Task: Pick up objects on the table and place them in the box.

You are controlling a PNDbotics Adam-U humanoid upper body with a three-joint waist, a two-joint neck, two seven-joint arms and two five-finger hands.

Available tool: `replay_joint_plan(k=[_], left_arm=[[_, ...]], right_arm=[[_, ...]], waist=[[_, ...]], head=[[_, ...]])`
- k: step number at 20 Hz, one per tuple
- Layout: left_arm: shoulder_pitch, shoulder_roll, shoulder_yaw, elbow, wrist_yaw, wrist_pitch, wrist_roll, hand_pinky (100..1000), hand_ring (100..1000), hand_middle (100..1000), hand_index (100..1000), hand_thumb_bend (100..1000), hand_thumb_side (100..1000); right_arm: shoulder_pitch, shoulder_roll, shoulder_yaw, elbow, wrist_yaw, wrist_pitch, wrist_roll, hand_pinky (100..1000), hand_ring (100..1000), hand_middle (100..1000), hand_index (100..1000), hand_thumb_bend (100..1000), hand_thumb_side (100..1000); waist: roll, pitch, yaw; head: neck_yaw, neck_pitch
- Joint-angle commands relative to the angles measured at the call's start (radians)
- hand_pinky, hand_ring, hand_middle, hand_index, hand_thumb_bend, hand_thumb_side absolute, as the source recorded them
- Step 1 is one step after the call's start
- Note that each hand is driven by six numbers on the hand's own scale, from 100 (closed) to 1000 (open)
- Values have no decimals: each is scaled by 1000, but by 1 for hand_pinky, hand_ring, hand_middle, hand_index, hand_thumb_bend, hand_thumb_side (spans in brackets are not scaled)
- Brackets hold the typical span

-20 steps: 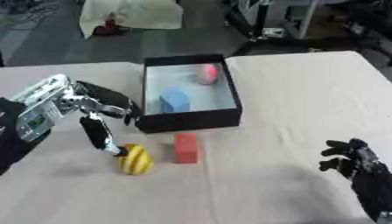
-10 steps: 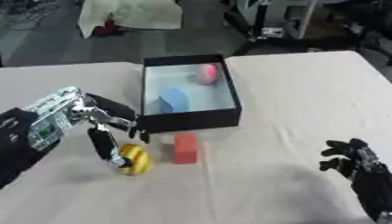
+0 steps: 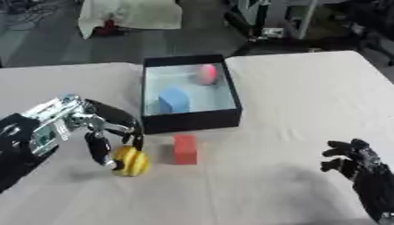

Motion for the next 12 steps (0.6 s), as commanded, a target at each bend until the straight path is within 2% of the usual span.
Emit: replay_joint_plan(k=[1, 3, 4, 5, 9, 12], left_arm=[[-13, 8, 29, 8, -25, -121, -90, 628, 528, 535, 657, 199, 128], [-13, 4, 39, 10, -31, -127, -90, 596, 495, 500, 617, 174, 112], [-14, 3, 48, 6, -30, -125, -90, 538, 433, 438, 543, 128, 100], [-14, 3, 57, 0, -25, -119, -90, 507, 396, 400, 506, 110, 100], [-35, 20, 107, -53, 19, -73, -90, 482, 365, 367, 478, 100, 102], [-86, 41, 168, -118, 47, -30, -90, 494, 371, 372, 485, 106, 100]], right_arm=[[-9, -19, -1, -13, 4, -1, 0, 745, 516, 602, 762, 100, 1000], [-9, -19, -1, -13, 4, -1, 0, 745, 516, 602, 762, 100, 1000], [-8, -19, -1, -13, 4, -1, 0, 745, 516, 602, 762, 100, 1000], [-8, -19, -1, -13, 4, -1, 0, 745, 516, 602, 762, 100, 1000], [-6, -19, -3, -13, 4, -1, -1, 745, 516, 602, 762, 100, 1000], [-2, -17, -3, -12, 4, -1, -3, 745, 516, 602, 762, 100, 1000]], waist=[[11, -21, 1], [11, -21, 2], [10, -21, 2], [10, -21, 2], [9, -24, 4], [7, -28, 8]], head=[[-3, -2], [-4, -2], [-4, -2], [-5, -2], [-7, -2], [-12, -2]])
